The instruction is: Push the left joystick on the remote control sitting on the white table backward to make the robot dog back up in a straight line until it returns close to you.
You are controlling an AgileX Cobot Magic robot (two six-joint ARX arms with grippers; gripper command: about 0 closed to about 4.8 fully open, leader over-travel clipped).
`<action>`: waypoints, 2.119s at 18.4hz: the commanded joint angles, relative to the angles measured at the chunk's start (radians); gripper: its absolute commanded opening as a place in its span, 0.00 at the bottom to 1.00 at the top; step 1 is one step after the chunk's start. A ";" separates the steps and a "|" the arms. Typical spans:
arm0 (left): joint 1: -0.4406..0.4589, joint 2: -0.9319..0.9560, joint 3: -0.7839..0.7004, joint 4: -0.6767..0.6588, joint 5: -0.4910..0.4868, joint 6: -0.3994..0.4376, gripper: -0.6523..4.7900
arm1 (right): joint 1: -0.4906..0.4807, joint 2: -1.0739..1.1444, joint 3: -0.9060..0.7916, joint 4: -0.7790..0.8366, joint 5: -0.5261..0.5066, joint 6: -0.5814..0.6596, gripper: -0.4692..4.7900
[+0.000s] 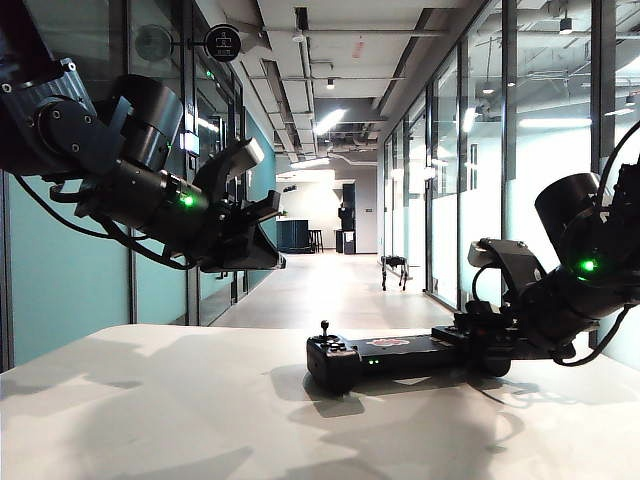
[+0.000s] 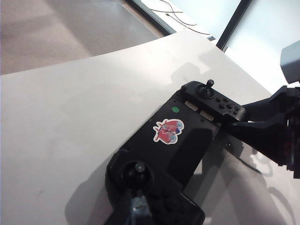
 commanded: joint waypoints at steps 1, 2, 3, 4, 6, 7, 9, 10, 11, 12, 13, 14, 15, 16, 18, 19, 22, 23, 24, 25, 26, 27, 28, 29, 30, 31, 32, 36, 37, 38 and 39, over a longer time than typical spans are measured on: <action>-0.001 -0.002 0.004 0.013 0.005 0.002 0.11 | 0.003 -0.003 0.003 0.013 -0.008 0.001 0.49; -0.001 -0.002 0.004 0.013 0.005 0.000 0.11 | 0.003 -0.003 0.003 0.013 -0.008 0.001 0.49; -0.001 -0.002 0.004 0.013 0.005 0.000 0.11 | 0.004 -0.004 0.003 0.014 -0.008 0.001 0.49; -0.001 -0.002 0.004 0.013 0.005 0.000 0.11 | 0.005 -0.004 0.003 0.014 -0.008 0.002 0.48; -0.001 -0.002 0.004 0.013 0.006 0.000 0.11 | 0.017 -0.004 0.003 0.020 0.004 0.020 0.46; -0.001 -0.002 0.004 0.012 0.012 0.000 0.11 | 0.028 -0.004 0.003 0.024 0.028 0.020 0.46; -0.001 -0.002 0.004 0.011 0.012 0.000 0.11 | 0.047 -0.004 0.003 0.035 0.061 0.031 0.46; -0.001 -0.002 0.004 0.009 0.012 0.000 0.11 | 0.054 -0.004 0.003 0.040 0.077 0.044 0.46; -0.001 -0.002 0.004 0.007 0.012 0.000 0.11 | 0.065 -0.004 0.003 0.047 0.097 0.054 0.40; -0.001 -0.002 0.004 0.005 0.012 0.001 0.11 | 0.072 -0.004 0.003 0.051 0.116 0.063 0.40; -0.001 -0.002 0.004 0.002 0.012 0.001 0.11 | 0.076 -0.005 0.003 0.054 0.131 0.079 0.40; -0.001 -0.002 0.004 0.002 0.012 0.001 0.11 | 0.077 -0.005 0.003 0.056 0.132 0.092 0.40; 0.000 -0.002 0.004 0.002 0.008 0.001 0.11 | 0.077 -0.005 0.003 0.055 0.146 0.124 0.40; 0.000 -0.002 0.004 0.003 0.002 0.005 0.11 | 0.077 -0.005 0.003 0.054 0.174 0.129 0.40; 0.000 0.006 0.005 0.009 0.001 0.027 0.11 | 0.077 -0.005 0.003 0.056 0.207 0.130 0.40; 0.000 0.016 0.009 0.012 0.001 0.028 0.11 | 0.078 -0.005 0.003 0.058 0.225 0.130 0.40; 0.001 0.096 0.087 -0.005 0.013 0.028 0.11 | 0.078 -0.005 0.003 0.062 0.251 0.134 0.40; 0.002 0.122 0.121 -0.017 0.028 0.037 0.11 | 0.078 -0.004 0.003 0.062 0.264 0.146 0.40; 0.002 0.143 0.152 -0.032 0.035 0.056 0.11 | 0.078 -0.005 0.003 0.063 0.274 0.154 0.40; 0.006 0.177 0.206 -0.063 0.049 0.085 0.11 | 0.078 -0.005 0.003 0.063 0.289 0.157 0.40; 0.009 0.210 0.255 -0.092 0.057 0.106 0.11 | 0.079 -0.004 0.003 0.063 0.305 0.161 0.40; 0.018 0.228 0.283 -0.110 0.063 0.109 0.11 | 0.079 -0.005 0.003 0.062 0.314 0.167 0.40; 0.024 0.252 0.319 -0.129 0.083 0.118 0.11 | 0.079 -0.005 0.003 0.063 0.323 0.172 0.40; 0.035 0.274 0.352 -0.148 0.123 0.126 0.11 | 0.079 -0.005 0.003 0.063 0.326 0.178 0.40; 0.047 0.301 0.393 -0.169 0.144 0.130 0.11 | 0.081 -0.004 0.003 0.063 0.326 0.178 0.40; 0.060 0.328 0.433 -0.195 0.157 0.133 0.11 | 0.085 -0.004 0.003 0.063 0.331 0.178 0.40; 0.066 0.346 0.460 -0.205 0.174 0.132 0.11 | 0.090 -0.004 0.003 0.063 0.335 0.177 0.40; 0.068 0.435 0.604 -0.283 0.237 0.183 0.11 | 0.101 -0.004 0.003 0.069 0.336 0.177 0.40; 0.068 0.456 0.639 -0.305 0.241 0.185 0.11 | 0.103 -0.004 0.003 0.069 0.336 0.177 0.40; 0.068 0.474 0.668 -0.320 0.242 0.193 0.11 | 0.103 -0.004 0.003 0.069 0.336 0.177 0.40; 0.069 0.492 0.699 -0.337 0.256 0.211 0.11 | 0.103 -0.004 0.003 0.069 0.337 0.177 0.40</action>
